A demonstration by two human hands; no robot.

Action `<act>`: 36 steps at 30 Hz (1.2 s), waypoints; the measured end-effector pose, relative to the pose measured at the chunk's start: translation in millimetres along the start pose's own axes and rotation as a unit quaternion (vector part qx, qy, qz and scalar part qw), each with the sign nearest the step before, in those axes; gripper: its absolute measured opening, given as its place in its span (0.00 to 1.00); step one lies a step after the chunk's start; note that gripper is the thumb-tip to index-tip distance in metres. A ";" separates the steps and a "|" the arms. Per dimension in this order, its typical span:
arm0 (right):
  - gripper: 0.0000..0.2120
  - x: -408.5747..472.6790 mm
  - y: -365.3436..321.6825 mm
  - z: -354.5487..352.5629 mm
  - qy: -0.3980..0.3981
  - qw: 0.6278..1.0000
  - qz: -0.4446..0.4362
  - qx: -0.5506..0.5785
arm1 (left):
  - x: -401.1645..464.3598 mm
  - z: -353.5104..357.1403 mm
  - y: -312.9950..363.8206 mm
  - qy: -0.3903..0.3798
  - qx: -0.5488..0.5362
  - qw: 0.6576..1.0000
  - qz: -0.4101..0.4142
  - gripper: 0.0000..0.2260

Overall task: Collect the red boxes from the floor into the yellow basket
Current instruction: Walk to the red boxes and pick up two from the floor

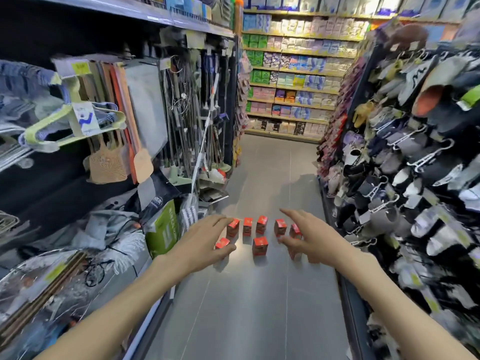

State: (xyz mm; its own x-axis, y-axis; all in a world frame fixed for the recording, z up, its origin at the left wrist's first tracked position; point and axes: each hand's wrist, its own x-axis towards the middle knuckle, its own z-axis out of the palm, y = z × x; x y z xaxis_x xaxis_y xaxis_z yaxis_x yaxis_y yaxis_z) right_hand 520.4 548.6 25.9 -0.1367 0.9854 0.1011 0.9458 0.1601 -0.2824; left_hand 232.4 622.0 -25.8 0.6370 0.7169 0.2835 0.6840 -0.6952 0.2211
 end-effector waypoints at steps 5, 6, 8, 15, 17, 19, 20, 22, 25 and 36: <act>0.35 137.4 60.6 10.2 -0.010 1.000 0.004 -0.008 | 127.5 36.6 -88.1 -0.001 -0.011 1.000 -0.006 0.31; 0.35 163.5 72.1 8.4 -0.011 1.000 0.004 -0.011 | 153.0 41.4 -104.9 -0.003 -0.011 1.000 -0.005 0.30; 0.36 215.1 94.8 2.0 -0.002 1.000 0.004 -0.015 | 204.6 47.4 -133.4 -0.009 -0.005 1.000 -0.001 0.31; 0.36 370.6 183.4 9.2 -0.006 1.000 0.017 0.006 | 367.1 95.4 -216.2 -0.037 -0.011 0.999 0.008 0.32; 0.36 417.9 215.8 17.8 -0.013 1.000 0.017 0.012 | 411.7 120.2 -240.7 -0.042 -0.013 0.999 0.007 0.32; 0.36 466.3 250.8 29.2 -0.018 1.000 0.014 0.018 | 459.4 147.0 -265.7 -0.050 -0.016 0.999 0.006 0.32; 0.36 491.7 269.8 34.8 -0.018 1.000 0.011 0.019 | 485.6 160.1 -278.2 -0.051 -0.015 0.999 0.007 0.32; 0.36 543.3 309.4 46.0 -0.017 1.000 0.003 0.022 | 536.4 185.4 -301.9 -0.050 -0.020 0.999 0.000 0.32; 0.35 618.8 363.5 66.0 -0.042 0.999 0.000 0.024 | 602.1 229.2 -340.7 -0.053 -0.033 0.998 -0.031 0.32; 0.35 819.0 492.9 256.9 -0.146 0.986 -0.009 0.083 | 683.7 466.3 -491.7 -0.109 -0.122 0.974 -0.160 0.32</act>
State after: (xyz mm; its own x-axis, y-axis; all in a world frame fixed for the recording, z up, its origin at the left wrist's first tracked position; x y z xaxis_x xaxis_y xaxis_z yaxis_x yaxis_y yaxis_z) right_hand 799.1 1449.2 -275.6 -0.2548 0.9529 -0.1643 0.8846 0.1611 -0.4377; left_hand 497.4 1478.7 -375.8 0.4833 0.8748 -0.0344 0.7723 -0.4075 0.4874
